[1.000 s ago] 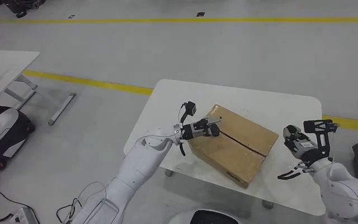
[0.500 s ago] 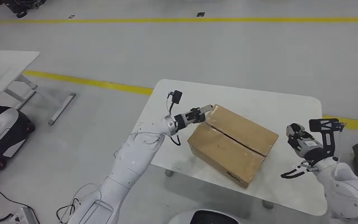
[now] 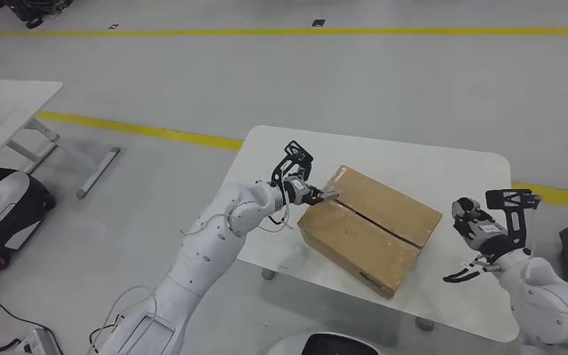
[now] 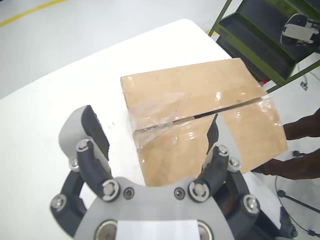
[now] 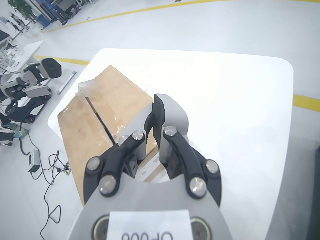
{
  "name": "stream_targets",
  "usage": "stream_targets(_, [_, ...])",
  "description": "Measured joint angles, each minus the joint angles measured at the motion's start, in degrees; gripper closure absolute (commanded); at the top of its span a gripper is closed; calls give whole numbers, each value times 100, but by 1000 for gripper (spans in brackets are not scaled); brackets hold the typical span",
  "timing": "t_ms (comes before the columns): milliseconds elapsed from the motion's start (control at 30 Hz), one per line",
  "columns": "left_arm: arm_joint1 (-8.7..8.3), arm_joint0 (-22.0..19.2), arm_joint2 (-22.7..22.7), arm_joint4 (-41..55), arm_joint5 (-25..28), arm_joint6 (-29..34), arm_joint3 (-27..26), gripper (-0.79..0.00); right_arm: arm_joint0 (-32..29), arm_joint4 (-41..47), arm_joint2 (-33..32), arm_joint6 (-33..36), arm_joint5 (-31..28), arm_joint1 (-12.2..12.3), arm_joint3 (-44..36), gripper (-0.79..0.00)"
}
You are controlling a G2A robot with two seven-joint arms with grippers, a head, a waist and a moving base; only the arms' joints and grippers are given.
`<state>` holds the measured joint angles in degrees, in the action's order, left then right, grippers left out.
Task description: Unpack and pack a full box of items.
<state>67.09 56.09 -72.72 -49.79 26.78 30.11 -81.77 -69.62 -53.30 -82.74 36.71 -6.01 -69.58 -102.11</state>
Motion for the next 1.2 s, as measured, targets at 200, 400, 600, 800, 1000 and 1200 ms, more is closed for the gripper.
stream_targets(200, [1, -2, -3, 86, 1, 9, 1, -785, -147, -190, -141, -337, 711, -7, 264, 0])
stream_targets(400, [1, -2, -3, 85, 1, 8, 1, -785, -214, -882, -94, -865, 811, 7, 857, 0])
stream_targets(600, [0, -1, -3, 85, 1, 8, 1, -785, 158, -783, 484, -1068, 690, -97, 1734, 0])
stream_targets(800, [0, -1, -3, 85, 1, 8, 1, -785, 826, -652, 1225, -1193, 489, -264, 2595, 0])
stream_targets(1000, [1, -1, -3, 85, 1, 8, 1, -785, 1372, -631, 1729, -1344, 215, -403, 3086, 0])
stream_targets(1200, [-41, 77, -62, -455, -175, -91, -148, -785, 1710, -719, 1921, -1435, 53, -471, 3282, 0])
